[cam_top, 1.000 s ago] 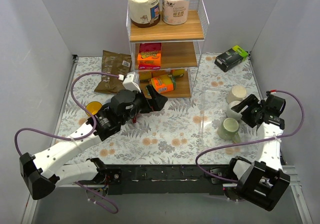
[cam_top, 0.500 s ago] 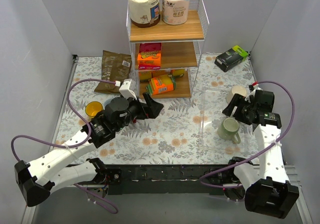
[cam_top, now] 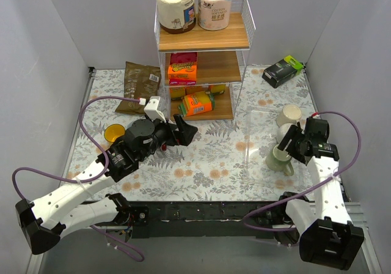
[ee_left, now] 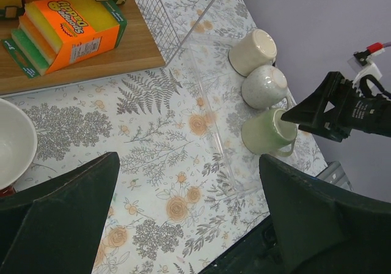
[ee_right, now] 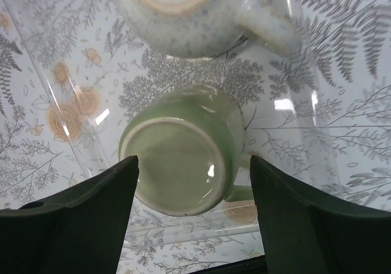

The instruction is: Turn the mug right side up

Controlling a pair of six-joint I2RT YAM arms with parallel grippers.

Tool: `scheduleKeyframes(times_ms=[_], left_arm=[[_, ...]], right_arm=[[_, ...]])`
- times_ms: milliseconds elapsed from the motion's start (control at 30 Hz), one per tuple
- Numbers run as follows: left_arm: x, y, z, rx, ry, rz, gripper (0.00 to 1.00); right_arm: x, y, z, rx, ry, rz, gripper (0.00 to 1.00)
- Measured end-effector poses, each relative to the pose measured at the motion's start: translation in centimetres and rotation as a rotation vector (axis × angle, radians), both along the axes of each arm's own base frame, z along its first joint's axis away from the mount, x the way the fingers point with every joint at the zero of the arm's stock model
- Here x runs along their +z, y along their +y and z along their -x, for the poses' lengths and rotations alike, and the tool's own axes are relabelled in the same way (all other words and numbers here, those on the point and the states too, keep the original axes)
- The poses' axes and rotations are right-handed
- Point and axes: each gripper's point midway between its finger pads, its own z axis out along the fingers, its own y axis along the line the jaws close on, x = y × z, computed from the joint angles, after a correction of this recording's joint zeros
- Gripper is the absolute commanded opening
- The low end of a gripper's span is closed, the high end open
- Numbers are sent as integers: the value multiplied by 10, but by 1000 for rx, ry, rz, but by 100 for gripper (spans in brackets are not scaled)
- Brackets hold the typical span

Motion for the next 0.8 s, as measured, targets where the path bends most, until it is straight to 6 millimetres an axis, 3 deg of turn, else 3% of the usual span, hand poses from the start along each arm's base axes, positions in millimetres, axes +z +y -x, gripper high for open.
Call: scheduleKeyframes(times_ms=[100,500,800], left_arm=[[-1,1,-1,5,-2,-6,98],[-4,3,-1,15,6,-16,98],[-4,3,-2,19,12,-9,98]], right_arm=[[-24,13,5,-10,45,-88,81],[-28,43,7,-48,-25,-279,80],[-20,64,10,2,-44,-387,80]])
